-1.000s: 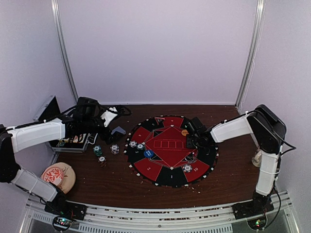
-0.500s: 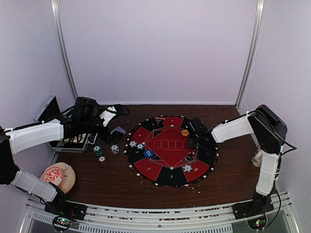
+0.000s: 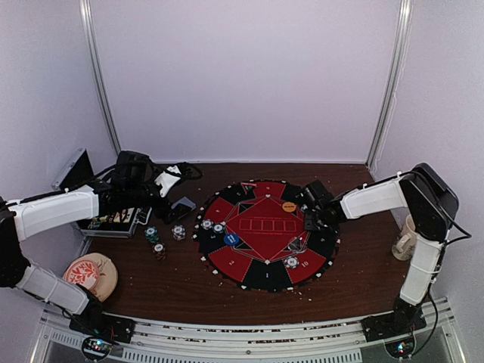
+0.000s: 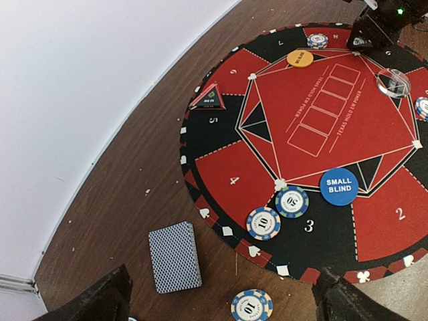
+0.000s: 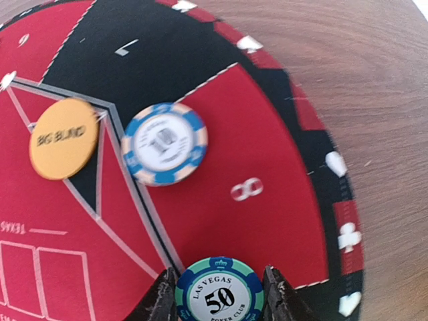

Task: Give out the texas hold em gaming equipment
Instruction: Move the pile of poker chips to the big blind area.

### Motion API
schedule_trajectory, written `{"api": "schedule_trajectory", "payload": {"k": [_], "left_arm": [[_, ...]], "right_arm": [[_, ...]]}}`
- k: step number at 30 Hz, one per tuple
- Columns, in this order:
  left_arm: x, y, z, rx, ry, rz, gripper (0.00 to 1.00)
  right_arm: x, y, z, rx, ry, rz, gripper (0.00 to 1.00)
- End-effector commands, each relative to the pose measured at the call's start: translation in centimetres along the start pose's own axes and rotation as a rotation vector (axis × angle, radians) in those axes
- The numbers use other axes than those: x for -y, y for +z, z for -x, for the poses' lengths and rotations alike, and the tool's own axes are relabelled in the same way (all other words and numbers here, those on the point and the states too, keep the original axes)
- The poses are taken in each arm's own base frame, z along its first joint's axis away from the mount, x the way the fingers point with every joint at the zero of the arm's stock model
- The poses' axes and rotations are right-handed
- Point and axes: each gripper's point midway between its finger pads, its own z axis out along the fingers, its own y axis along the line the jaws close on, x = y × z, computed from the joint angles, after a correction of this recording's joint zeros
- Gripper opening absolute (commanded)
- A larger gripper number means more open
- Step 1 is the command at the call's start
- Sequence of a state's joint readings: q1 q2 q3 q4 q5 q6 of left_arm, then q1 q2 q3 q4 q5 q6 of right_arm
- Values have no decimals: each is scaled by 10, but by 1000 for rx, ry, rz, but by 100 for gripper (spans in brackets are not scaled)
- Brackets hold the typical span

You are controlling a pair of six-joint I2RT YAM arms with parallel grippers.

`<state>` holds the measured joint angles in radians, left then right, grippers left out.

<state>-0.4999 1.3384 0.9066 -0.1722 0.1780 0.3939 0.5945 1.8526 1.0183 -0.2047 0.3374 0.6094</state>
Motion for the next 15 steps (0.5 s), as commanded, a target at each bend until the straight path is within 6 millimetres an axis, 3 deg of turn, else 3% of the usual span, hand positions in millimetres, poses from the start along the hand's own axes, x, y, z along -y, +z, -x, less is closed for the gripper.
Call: {"api": "schedule_trajectory", "payload": {"k": [1,15], "left_arm": [[-9,-7,10,50,-4,38,98],[-9,-8,11,55,-4,40,98]], "right_arm": [[17,-5,15,22,12,-34,41],[19,12,70,69,69,-51,41]]}}
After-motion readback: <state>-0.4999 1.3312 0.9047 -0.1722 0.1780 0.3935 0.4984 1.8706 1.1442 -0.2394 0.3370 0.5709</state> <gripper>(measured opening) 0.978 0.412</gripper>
